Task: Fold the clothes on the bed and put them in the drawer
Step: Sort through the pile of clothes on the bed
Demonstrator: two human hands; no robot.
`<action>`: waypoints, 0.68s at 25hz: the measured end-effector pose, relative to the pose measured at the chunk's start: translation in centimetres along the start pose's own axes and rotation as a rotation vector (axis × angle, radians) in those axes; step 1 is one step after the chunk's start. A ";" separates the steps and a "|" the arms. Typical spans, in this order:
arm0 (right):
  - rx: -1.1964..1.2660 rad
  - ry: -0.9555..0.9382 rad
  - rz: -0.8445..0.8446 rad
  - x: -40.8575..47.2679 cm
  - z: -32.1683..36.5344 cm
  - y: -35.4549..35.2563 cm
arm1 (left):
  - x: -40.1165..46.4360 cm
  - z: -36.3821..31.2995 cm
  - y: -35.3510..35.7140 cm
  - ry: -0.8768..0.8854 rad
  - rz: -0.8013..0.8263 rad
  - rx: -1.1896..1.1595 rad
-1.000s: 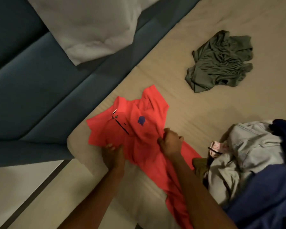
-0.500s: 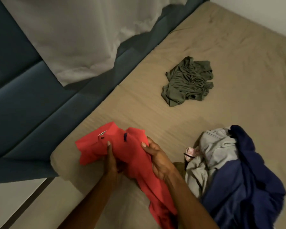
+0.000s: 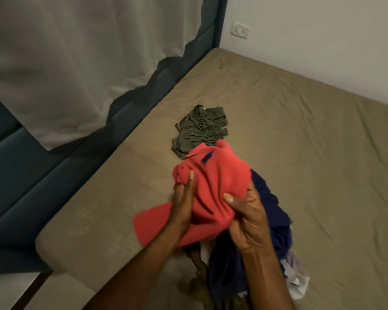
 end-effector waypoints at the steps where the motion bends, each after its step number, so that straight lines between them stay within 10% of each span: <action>1: -0.016 -0.066 -0.052 -0.8 2.0 -1.5 | -0.7 -0.2 2.0 0.123 -0.009 0.107; 6: -0.131 -0.213 -0.586 -3.5 7.1 -14.3 | -3.9 1.0 10.0 0.429 0.153 0.736; 9: -0.804 0.034 -1.047 -4.8 4.4 -22.2 | -2.8 5.0 10.5 0.369 0.203 0.834; 12: -1.248 0.123 -1.146 -4.3 1.8 -24.8 | -0.6 7.3 8.3 0.267 0.094 0.818; 17: -1.491 -0.431 -0.946 5.4 -2.2 -18.3 | 6.4 7.3 5.0 0.323 -0.058 0.780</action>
Point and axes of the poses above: each hand's wrist, its own x-axis towards the middle knuckle, its own y-axis out of the palm, z = x × y, the point moved 2 cm from there along x, towards the middle knuckle, and after that the axes turned 5 degrees about -z, right-handed, at the moved point
